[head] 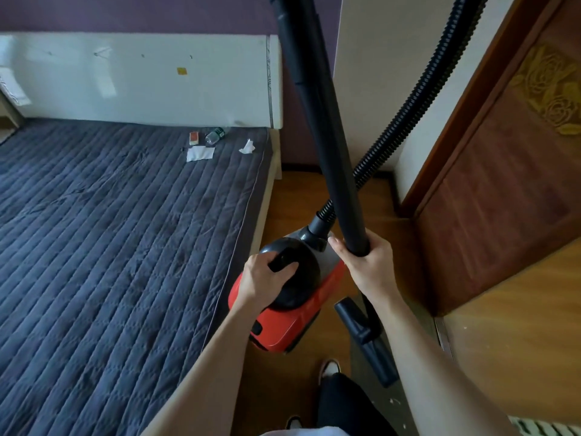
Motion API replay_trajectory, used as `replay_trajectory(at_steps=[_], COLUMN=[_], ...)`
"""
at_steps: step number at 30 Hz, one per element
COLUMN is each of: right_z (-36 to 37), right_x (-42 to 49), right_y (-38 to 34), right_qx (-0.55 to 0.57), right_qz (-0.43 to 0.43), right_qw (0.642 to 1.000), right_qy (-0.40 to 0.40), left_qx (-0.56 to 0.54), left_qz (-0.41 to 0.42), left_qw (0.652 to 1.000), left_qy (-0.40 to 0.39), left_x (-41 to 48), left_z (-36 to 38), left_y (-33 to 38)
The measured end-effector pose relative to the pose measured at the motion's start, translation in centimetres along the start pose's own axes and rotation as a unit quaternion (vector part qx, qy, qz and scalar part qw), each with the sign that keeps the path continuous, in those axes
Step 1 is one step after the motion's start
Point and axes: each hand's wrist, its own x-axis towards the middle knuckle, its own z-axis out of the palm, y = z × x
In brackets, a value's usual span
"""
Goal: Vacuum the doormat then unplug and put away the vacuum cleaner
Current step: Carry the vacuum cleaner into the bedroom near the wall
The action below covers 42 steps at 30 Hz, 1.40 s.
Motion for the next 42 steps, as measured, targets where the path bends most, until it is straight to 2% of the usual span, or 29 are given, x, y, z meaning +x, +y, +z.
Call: replay_trajectory(at_steps=[10, 19, 32, 42], right_z=[3.4, 2.5, 1.5, 1.5], right_x=[17.3, 36.2, 54.1, 69.2], right_y=[6.9, 14.8, 20.8, 27.3], right_qx=[0.009, 0.017, 0.008, -0.01], right_qz=[0.021, 0.065, 0.074, 0.11], right_qw=[1.0, 0.997, 0.997, 0.991], right_qy=[-0.018, -0.022, 0.014, 0.072], left_qx=[-0.006, 0.008, 0.008, 0.0], left_qz=[0.012, -0.011, 0.012, 0.009], left_qw=[1.0, 0.999, 1.0, 0.999], left_qy=[0.015, 0.035, 0.008, -0.053], left_x=[18.0, 36.8, 55.3, 72.2], left_z=[1.5, 6.2, 11.2, 15.3], left_y=[2.5, 6.4, 10.5, 12.0])
